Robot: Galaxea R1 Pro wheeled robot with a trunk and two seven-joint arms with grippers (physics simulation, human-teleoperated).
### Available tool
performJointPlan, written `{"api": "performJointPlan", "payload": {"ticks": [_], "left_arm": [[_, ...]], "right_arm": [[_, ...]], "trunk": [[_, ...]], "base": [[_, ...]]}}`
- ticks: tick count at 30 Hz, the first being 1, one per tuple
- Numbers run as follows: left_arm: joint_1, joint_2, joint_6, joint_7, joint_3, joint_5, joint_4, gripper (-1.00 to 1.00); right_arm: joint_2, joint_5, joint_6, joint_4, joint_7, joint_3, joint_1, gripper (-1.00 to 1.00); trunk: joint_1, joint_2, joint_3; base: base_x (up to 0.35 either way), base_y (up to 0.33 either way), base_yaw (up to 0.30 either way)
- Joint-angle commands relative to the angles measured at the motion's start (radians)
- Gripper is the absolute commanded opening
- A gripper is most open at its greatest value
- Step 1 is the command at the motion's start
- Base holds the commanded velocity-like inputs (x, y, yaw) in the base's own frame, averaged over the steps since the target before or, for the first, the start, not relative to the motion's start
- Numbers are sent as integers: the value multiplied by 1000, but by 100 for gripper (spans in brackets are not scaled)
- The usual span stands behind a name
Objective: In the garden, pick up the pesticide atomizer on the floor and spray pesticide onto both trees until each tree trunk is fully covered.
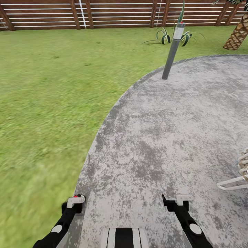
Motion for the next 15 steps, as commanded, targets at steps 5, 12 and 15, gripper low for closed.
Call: {"api": "performJointPlan", "payload": {"ticks": [5,12,15], "left_arm": [[0,2,1,1,2,1,0,-100],[0,2,-1,1,2,2,-1,-100],[0,2,-1,0,2,3,-2,-100]], "right_arm": [[0,0,0,0,0,0,0,100],[0,0,0,0,0,0,0,100],[0,0,0,0,0,0,0,100]], "trunk": [[0,0,0],[0,0,0],[0,0,0]], "base": [[0,0,0],[0,0,0],[0,0,0]]}}
